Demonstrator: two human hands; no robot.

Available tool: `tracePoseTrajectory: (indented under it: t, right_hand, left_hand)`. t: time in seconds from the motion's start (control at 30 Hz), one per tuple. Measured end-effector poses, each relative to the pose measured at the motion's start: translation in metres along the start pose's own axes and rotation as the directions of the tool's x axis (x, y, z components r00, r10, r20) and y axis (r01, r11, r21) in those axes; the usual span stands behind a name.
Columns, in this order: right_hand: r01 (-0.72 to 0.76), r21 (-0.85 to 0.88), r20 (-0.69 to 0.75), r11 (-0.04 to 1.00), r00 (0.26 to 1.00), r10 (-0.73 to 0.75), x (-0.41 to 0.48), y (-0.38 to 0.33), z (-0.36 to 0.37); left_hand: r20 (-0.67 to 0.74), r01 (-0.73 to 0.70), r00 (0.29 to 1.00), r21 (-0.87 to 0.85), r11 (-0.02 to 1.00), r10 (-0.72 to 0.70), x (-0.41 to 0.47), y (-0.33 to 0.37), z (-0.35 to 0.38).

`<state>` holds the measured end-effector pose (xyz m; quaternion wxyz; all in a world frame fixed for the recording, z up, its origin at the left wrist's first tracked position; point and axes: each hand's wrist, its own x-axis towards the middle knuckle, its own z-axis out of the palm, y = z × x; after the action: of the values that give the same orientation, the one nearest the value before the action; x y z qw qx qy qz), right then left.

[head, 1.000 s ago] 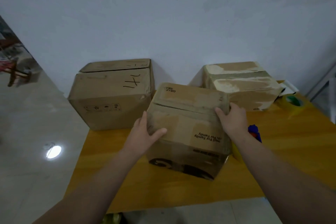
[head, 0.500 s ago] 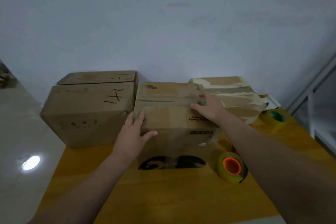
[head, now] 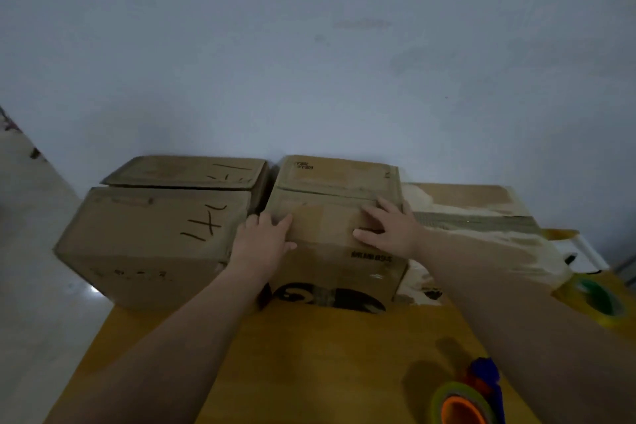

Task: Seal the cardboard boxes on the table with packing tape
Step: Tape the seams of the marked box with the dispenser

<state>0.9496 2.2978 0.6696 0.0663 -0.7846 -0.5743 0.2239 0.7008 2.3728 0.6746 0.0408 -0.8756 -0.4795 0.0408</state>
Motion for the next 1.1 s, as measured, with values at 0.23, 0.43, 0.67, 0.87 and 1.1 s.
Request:
tracePoseTrajectory:
  t: [0.23,0.43,0.67,0.87,1.1]
  right_hand:
    - [0.029,-0.289,-0.289,0.957,0.950,-0.116,0.013,-0.052,0.004]
    - [0.383,0.038,-0.453,0.923,0.830,-0.326,-0.012,-0.154,0.043]
    - [0.040,0.167,-0.132,0.985,0.991,-0.018,-0.015,-0.240,0.120]
    - [-0.034,0.500,-0.203,0.865,0.967,0.156,-0.041,-0.267,0.143]
    - [-0.057,0.642,-0.251,0.764,0.927,0.280,-0.088,-0.285,0.164]
  left_hand:
    - [-0.147,-0.036,0.989,-0.123,0.992,0.018,-0.006,-0.038,0.009]
    - [-0.135,0.161,0.971,-0.252,0.954,-0.199,-0.028,-0.149,0.020]
    - [0.153,0.476,0.879,-0.302,0.826,-0.451,-0.048,-0.278,0.056]
    - [0.130,0.388,0.921,-0.369,0.845,-0.367,-0.068,-0.310,0.061]
    - [0.030,0.472,0.844,-0.514,0.716,-0.535,-0.153,-0.329,0.064]
